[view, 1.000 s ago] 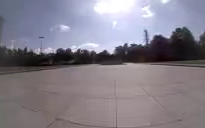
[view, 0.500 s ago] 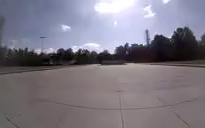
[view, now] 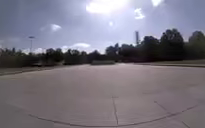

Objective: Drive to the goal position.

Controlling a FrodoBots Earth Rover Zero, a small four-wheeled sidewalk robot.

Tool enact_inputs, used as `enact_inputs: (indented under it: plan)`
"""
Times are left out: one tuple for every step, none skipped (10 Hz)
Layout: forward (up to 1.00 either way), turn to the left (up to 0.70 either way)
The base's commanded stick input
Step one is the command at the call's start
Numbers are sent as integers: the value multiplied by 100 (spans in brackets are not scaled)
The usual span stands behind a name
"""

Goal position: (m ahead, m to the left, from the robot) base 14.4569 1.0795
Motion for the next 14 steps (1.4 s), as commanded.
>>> enact_inputs:
  plan:
    - [70, 0]
    - [70, 0]
    - [70, 0]
    - [70, 0]
    - [70, 0]
    - [70, 0]
    - [70, 0]
    - [70, 0]
    - [70, 0]
    - [70, 0]
    - [70, 0]
    - [70, 0]
    - [70, 0]
    - [70, -7]
